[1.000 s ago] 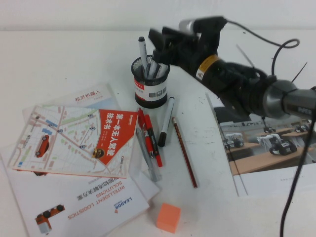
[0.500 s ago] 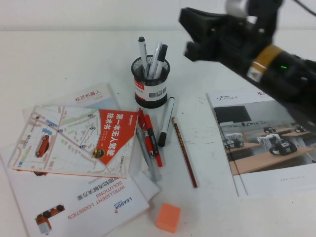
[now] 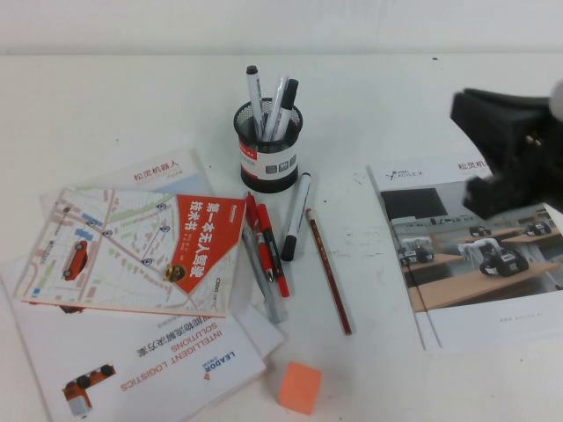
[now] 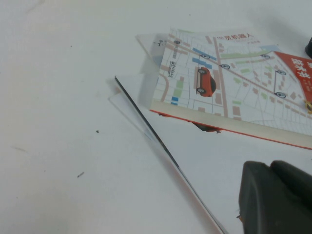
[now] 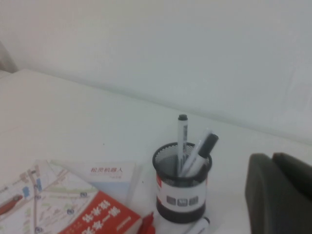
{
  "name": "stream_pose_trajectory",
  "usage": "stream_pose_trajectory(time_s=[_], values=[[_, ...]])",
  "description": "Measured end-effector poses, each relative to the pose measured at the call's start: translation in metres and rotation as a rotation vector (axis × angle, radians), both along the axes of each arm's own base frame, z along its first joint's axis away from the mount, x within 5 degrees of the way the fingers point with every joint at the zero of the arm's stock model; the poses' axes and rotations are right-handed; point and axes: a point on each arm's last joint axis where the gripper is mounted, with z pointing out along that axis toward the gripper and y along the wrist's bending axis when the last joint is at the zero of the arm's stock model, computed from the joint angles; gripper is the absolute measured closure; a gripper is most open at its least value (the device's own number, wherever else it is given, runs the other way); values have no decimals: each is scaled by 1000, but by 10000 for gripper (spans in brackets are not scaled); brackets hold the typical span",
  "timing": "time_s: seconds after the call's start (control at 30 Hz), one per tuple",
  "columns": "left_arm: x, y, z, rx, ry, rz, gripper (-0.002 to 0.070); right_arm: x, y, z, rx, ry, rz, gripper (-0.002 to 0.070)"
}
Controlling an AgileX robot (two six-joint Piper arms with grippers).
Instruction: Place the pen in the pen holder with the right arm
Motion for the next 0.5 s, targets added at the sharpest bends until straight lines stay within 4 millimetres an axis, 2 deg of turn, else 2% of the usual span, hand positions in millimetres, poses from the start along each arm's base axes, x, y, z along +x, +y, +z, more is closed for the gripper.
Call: stream_pose_trajectory(time_s=[0.3,0.5], values=[[0,0,0,0,0,0,678,-48,-30,-6,-6,-26,-54,695],[0,0,0,0,0,0,678,-70,-46,-25,-34,11,-107,695]])
